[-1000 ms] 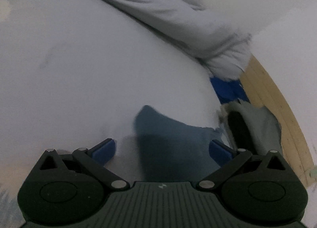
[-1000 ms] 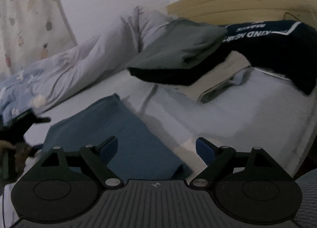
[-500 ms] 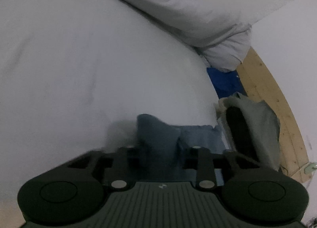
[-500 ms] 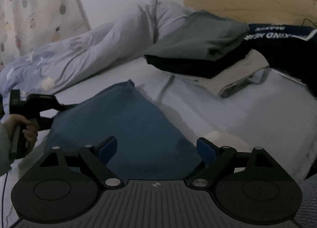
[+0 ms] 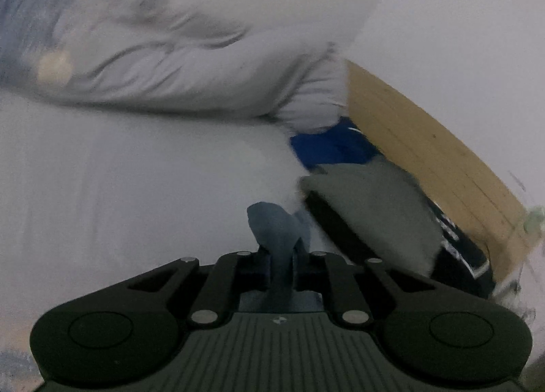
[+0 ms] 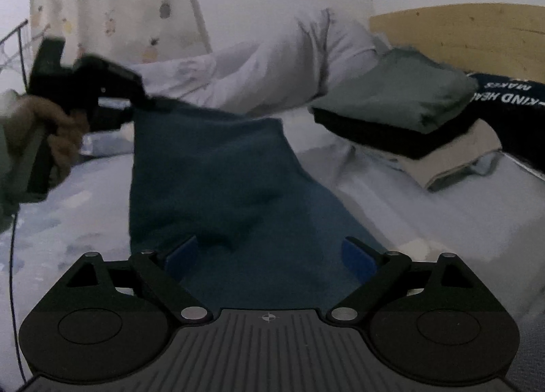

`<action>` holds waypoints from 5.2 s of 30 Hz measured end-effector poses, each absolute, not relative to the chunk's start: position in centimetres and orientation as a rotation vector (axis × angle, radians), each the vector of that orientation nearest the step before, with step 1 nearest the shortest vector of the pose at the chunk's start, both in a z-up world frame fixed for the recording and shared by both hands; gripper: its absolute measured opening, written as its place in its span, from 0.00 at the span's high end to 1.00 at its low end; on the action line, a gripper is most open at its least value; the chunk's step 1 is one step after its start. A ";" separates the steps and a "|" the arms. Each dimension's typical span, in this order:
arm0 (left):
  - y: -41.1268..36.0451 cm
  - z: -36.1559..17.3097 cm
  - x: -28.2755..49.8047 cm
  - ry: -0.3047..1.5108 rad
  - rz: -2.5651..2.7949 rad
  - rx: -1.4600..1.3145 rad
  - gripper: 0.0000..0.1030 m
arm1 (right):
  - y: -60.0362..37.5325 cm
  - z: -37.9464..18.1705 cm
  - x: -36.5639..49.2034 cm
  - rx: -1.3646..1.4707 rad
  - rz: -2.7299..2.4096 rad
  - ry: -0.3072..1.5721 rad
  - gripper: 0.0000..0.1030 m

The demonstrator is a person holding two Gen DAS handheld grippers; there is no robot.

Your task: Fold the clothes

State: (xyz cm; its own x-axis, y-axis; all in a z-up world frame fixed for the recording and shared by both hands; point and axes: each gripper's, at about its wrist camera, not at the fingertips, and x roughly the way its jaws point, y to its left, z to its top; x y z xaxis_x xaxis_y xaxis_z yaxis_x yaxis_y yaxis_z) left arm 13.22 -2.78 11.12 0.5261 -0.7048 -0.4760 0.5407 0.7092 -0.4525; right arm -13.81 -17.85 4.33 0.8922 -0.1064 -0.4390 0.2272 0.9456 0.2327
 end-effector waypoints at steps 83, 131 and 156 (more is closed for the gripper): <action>-34.0 20.3 30.4 0.726 -0.578 -0.600 0.90 | -48.5 20.0 -1.6 0.433 0.082 0.411 0.89; -1.5 32.5 -0.2 0.101 -0.581 -0.202 0.00 | -44.1 29.4 -23.5 0.376 -0.224 0.091 0.00; 11.9 21.2 -11.3 0.092 -0.230 -0.163 0.00 | -21.5 24.2 -19.1 0.265 0.044 0.268 0.00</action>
